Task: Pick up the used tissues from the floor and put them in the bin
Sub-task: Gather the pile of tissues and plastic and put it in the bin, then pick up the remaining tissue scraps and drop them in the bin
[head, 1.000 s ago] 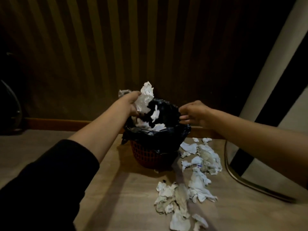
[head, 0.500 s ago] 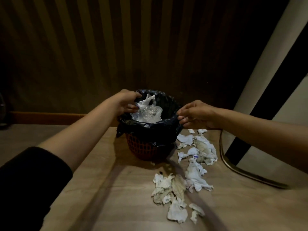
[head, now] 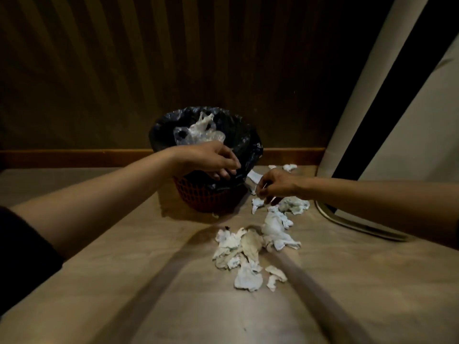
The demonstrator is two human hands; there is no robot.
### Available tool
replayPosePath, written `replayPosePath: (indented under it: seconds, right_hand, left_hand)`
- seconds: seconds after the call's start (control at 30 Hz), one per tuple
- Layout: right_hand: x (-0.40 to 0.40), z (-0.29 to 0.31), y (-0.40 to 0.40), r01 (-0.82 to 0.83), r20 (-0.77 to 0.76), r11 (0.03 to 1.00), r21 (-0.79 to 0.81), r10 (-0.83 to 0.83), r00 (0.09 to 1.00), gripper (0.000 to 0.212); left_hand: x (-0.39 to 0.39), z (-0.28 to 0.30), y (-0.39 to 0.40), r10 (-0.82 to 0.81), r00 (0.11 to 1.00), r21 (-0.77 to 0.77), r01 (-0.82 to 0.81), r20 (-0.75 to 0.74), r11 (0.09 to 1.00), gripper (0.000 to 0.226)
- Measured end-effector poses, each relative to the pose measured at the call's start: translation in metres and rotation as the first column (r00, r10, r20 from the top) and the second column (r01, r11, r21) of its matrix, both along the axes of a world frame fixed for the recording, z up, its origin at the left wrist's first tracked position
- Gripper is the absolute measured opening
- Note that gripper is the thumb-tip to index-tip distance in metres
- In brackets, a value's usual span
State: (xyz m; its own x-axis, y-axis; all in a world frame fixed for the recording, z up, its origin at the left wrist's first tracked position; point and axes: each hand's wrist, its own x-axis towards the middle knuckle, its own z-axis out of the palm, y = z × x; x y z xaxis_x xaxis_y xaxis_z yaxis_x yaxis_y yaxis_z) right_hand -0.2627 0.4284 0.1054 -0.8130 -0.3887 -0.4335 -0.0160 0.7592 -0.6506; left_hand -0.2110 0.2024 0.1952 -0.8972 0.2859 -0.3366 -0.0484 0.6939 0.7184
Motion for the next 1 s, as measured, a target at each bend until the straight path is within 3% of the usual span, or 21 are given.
replayPosePath:
  seconds: [0.17, 0.23, 0.3, 0.37, 0.43, 0.57, 0.7, 0.77, 0.87, 1.0]
  right_hand:
    - [0.000, -0.057, 0.022, -0.240, -0.013, 0.946, 0.217, 0.248, 0.969, 0.035]
    - [0.001, -0.077, 0.029, -0.414, -0.073, 0.811, 0.414, 0.483, 0.873, 0.049]
    - [0.005, -0.095, 0.031, -0.547, -0.082, 0.635, 0.545, 0.690, 0.719, 0.059]
    - [0.006, -0.112, 0.030, -0.620, -0.064, 0.524, 0.585, 0.791, 0.609, 0.066]
    - [0.004, -0.129, 0.027, -0.654, -0.068, 0.468, 0.594, 0.839, 0.539, 0.066]
    - [-0.001, -0.159, 0.018, -0.675, -0.087, 0.482, 0.558, 0.843, 0.531, 0.068]
    - [-0.003, -0.176, 0.011, -0.697, -0.052, 0.452, 0.556, 0.856, 0.514, 0.059]
    - [-0.002, -0.181, 0.009, -0.719, -0.029, 0.443, 0.535, 0.861, 0.509, 0.047]
    - [-0.002, -0.184, 0.005, -0.742, -0.052, 0.466, 0.483, 0.861, 0.507, 0.033]
    - [-0.012, -0.167, 0.004, -0.689, -0.214, 0.623, 0.370, 0.779, 0.589, 0.030]
  left_hand:
    - [0.013, -0.067, 0.020, 0.026, 0.988, -0.171, 0.001, 0.152, 0.985, 0.020]
    - [0.014, -0.104, 0.017, 0.039, 0.981, -0.270, 0.014, 0.188, 0.963, 0.022]
    - [0.015, -0.141, 0.015, 0.034, 0.983, -0.386, 0.038, 0.178, 0.922, 0.035]
    - [0.016, -0.175, 0.016, -0.004, 0.997, -0.530, 0.041, 0.071, 0.847, 0.052]
    - [0.021, -0.207, 0.022, -0.049, 0.999, -0.571, 0.038, -0.003, 0.820, 0.064]
    - [0.041, -0.255, 0.040, 0.040, 0.997, -0.544, 0.005, 0.071, 0.839, 0.093]
    - [0.065, -0.276, 0.058, -0.018, 0.996, -0.622, 0.068, 0.086, 0.780, 0.099]
    - [0.078, -0.283, 0.061, -0.063, 0.996, -0.635, 0.091, 0.067, 0.767, 0.089]
    - [0.089, -0.283, 0.056, -0.135, 0.991, -0.636, 0.098, -0.010, 0.765, 0.057]
    - [0.088, -0.276, 0.036, -0.132, 0.988, -0.610, 0.053, -0.085, 0.790, 0.034]
